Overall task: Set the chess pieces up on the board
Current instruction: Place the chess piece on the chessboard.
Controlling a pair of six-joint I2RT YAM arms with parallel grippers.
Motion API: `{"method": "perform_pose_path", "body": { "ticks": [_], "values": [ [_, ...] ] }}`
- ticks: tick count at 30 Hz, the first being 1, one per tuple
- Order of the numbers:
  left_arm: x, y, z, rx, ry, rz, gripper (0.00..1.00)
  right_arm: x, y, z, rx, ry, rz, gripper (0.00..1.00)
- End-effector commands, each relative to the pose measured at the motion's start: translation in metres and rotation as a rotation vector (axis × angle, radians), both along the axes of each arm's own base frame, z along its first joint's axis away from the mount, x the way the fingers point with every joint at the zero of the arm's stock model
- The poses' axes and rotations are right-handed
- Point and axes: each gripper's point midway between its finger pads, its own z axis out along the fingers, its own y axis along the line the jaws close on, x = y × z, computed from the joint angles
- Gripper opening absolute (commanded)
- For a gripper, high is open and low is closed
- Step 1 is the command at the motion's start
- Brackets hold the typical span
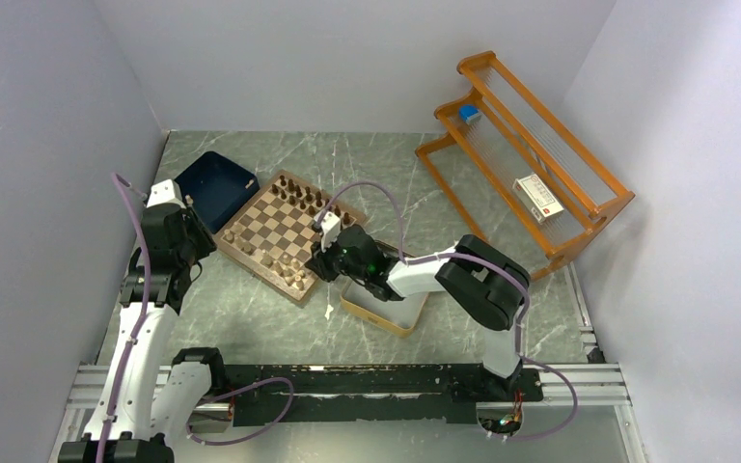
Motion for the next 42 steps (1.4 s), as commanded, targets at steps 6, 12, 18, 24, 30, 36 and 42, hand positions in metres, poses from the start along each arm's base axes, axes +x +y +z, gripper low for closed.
{"method": "perform_pose_path", "body": {
  "ticks": [6,12,18,24,30,36,42],
  "values": [
    [0.004,0.002,0.015,-0.006,-0.042,0.005,0.38,0.001,0.008,-0.003,0.025,-0.027,-0.018,0.2],
    [0.004,0.002,0.016,-0.007,-0.044,0.004,0.38,0.001,0.005,-0.005,0.016,-0.044,-0.03,0.2],
    [0.004,0.002,0.015,-0.007,-0.044,0.002,0.38,-0.002,0.006,-0.005,0.038,-0.044,-0.035,0.24],
    [0.004,0.002,0.016,-0.007,-0.046,0.001,0.38,-0.002,0.005,-0.002,0.038,-0.053,-0.051,0.31],
    [0.005,0.001,0.015,-0.009,-0.045,0.0,0.39,-0.001,0.002,0.01,0.047,-0.07,-0.061,0.32],
    [0.006,-0.002,0.012,-0.02,-0.035,-0.013,0.39,0.002,-0.001,0.04,0.042,-0.095,-0.048,0.34],
    [0.007,-0.015,0.01,-0.073,-0.034,-0.061,0.39,-0.009,0.003,0.056,-0.098,-0.255,0.224,0.35]
  ]
}}
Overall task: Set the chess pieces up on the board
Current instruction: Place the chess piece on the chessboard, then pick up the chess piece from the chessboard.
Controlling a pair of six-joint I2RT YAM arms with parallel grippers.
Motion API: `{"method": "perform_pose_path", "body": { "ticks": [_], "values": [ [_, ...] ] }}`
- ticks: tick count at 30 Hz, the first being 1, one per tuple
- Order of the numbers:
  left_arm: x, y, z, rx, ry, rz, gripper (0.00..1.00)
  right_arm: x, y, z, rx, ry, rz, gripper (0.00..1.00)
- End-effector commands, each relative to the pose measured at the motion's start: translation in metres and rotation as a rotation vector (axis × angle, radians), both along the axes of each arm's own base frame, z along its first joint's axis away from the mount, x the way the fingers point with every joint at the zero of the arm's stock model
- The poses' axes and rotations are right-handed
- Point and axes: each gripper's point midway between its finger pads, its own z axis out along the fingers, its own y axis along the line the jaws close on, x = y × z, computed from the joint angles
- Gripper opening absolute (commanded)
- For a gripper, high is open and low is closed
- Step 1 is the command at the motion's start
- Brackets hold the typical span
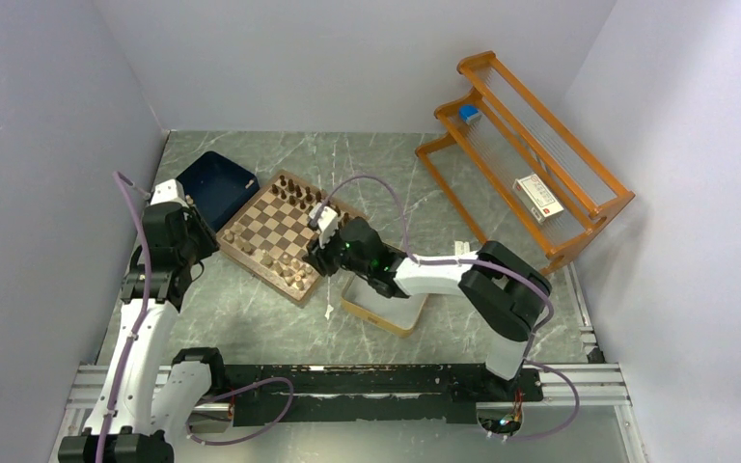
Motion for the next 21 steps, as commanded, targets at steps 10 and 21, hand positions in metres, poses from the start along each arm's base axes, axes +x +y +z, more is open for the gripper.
{"method": "perform_pose_path", "body": {
  "ticks": [10,21],
  "values": [
    [-0.003,-0.065,0.012,-0.314,-0.017,-0.214,0.38,-0.014,0.007,0.027,-0.241,-0.288,0.539,0.33],
    [-0.028,-0.09,-0.019,-0.499,0.038,-0.23,0.38,-0.008,0.008,0.003,-0.4,-0.413,0.737,0.32]
  ]
}}
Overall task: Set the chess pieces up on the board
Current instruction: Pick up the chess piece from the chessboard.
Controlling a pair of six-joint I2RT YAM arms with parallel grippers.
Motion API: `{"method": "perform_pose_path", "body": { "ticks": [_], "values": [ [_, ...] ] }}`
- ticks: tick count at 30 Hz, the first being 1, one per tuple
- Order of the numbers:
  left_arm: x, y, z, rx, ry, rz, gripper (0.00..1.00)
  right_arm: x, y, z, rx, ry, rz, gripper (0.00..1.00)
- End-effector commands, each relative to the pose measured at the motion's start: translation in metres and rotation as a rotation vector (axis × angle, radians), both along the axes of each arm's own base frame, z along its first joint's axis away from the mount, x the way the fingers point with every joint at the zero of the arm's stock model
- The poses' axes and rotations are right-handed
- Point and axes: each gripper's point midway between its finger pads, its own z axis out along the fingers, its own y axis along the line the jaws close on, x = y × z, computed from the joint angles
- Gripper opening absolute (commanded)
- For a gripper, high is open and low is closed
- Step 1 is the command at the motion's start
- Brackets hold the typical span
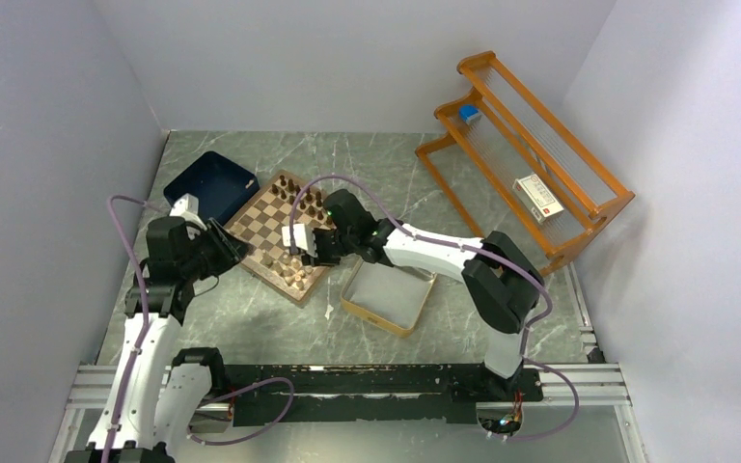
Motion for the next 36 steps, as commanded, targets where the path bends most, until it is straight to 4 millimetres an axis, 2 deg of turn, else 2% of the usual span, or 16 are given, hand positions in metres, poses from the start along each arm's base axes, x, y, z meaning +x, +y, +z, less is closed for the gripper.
{"method": "perform_pose_path", "body": {
  "ticks": [1,4,18,36],
  "values": [
    [-0.008,-0.007,-0.018,-0.066,0.039,-0.005,0.38,0.002,-0.001,-0.014,-0.059,-0.061,0.071,0.32],
    [-0.008,-0.002,-0.026,-0.016,0.073,-0.007,0.38,0.005,0.0,-0.022,-0.094,-0.071,0.082,0.31],
    [-0.009,0.019,-0.018,0.078,0.044,0.074,0.38,-0.003,0.013,-0.05,-0.223,-0.156,0.133,0.35],
    [-0.011,0.026,-0.005,0.083,0.028,0.129,0.39,-0.006,0.013,-0.067,-0.296,-0.156,0.174,0.36]
  ]
}}
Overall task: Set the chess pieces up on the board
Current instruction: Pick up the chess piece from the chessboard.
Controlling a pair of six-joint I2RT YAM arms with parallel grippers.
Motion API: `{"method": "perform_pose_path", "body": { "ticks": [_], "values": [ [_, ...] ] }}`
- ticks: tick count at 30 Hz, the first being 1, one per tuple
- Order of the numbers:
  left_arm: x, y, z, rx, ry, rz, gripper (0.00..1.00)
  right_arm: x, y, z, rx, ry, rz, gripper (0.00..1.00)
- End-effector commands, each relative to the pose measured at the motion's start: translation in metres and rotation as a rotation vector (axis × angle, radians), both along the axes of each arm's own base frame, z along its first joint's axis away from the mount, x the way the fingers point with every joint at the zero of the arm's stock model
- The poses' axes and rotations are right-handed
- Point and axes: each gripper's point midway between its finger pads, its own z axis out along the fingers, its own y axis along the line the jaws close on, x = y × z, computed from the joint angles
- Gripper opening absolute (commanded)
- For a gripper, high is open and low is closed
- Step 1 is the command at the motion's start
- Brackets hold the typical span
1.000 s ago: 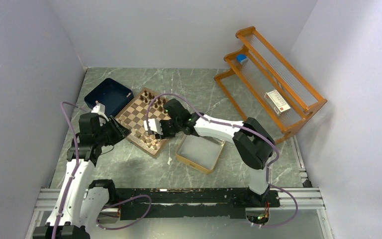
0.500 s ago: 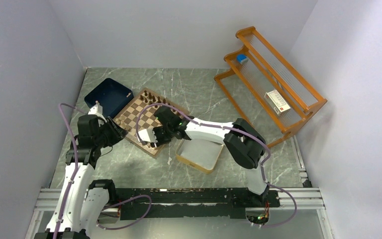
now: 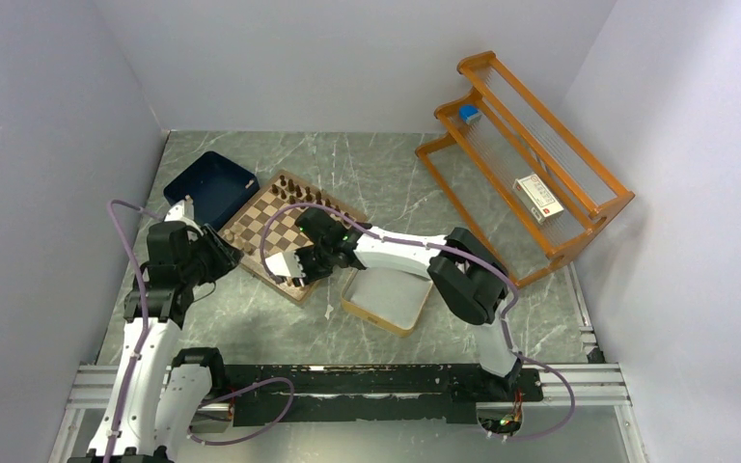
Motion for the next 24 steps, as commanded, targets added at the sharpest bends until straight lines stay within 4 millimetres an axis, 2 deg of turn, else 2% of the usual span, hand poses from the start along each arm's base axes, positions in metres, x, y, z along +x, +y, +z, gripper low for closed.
{"method": "perform_pose_path", "body": {
  "ticks": [1,15,24],
  "values": [
    [0.001,0.008,0.018,0.009,-0.038,0.05,0.39,0.0,0.004,-0.004,-0.012,-0.008,0.023,0.36],
    [0.002,0.011,0.023,0.014,-0.05,0.072,0.39,-0.006,0.004,-0.015,-0.044,0.013,0.086,0.37],
    [0.002,0.013,0.018,0.022,-0.041,0.079,0.39,-0.008,0.0,-0.022,-0.084,0.019,0.115,0.37]
  ]
}}
